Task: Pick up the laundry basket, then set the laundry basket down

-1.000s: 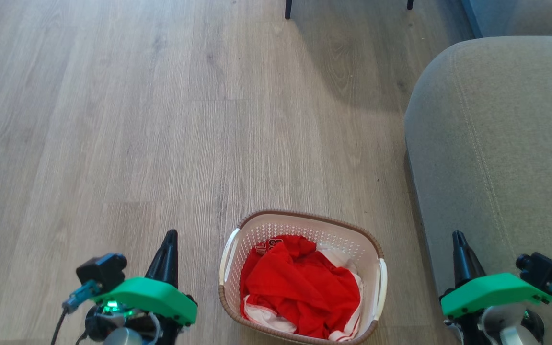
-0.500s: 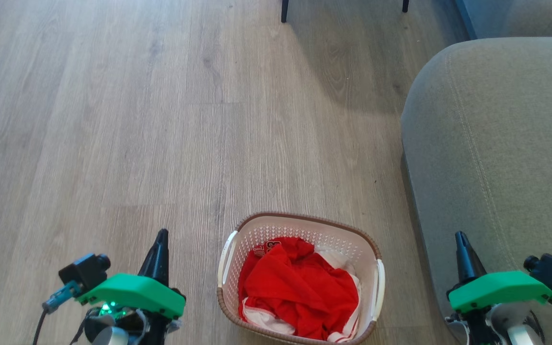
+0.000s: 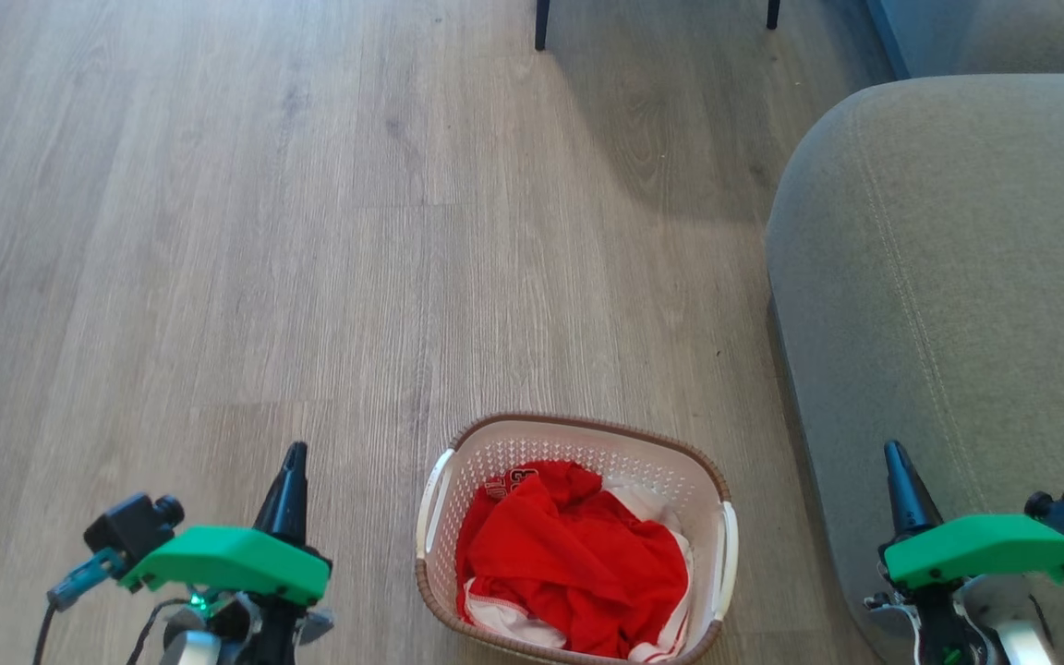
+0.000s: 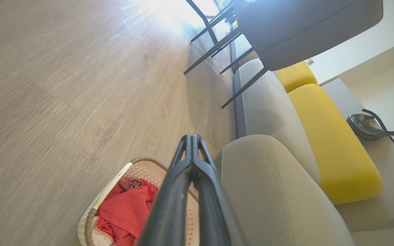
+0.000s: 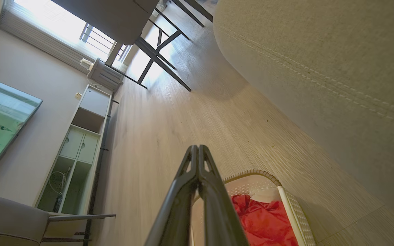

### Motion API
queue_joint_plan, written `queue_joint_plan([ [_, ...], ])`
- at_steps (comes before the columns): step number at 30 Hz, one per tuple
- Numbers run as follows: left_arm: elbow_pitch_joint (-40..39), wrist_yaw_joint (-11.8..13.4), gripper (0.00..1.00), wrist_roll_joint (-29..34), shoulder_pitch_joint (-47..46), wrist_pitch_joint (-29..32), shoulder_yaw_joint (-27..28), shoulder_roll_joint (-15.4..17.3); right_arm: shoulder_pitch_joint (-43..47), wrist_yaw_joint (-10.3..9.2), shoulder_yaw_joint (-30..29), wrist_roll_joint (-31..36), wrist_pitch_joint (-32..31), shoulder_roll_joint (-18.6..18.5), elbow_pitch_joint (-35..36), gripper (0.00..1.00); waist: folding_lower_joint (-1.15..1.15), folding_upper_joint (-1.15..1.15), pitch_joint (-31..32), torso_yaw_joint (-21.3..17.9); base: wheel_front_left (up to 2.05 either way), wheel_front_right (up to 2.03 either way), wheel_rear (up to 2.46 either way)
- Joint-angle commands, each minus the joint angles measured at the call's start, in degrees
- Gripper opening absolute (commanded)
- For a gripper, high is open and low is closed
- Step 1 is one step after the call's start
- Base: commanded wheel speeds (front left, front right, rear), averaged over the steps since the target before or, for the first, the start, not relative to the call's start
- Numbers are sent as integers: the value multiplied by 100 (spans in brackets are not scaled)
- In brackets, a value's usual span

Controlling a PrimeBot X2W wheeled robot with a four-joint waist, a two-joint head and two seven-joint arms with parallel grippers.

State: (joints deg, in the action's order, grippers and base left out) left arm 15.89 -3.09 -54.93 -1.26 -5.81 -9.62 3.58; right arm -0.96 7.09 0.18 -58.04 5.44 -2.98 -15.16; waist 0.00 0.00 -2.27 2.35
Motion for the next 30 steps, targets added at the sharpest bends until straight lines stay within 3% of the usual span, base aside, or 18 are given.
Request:
queue_joint_plan([
  [1, -185, -57, 0, -152, -317, 35, 190, 84, -255, 20, 16, -139, -39, -112, 163, 0, 0, 0, 4, -5, 0, 0, 0],
  [30, -191, -231, 0, -1870, -387, 487, 724, 96, -369, 29, -210, -1699, -495, -119, 146, 0, 0, 0, 97, -109, 0, 0, 0],
])
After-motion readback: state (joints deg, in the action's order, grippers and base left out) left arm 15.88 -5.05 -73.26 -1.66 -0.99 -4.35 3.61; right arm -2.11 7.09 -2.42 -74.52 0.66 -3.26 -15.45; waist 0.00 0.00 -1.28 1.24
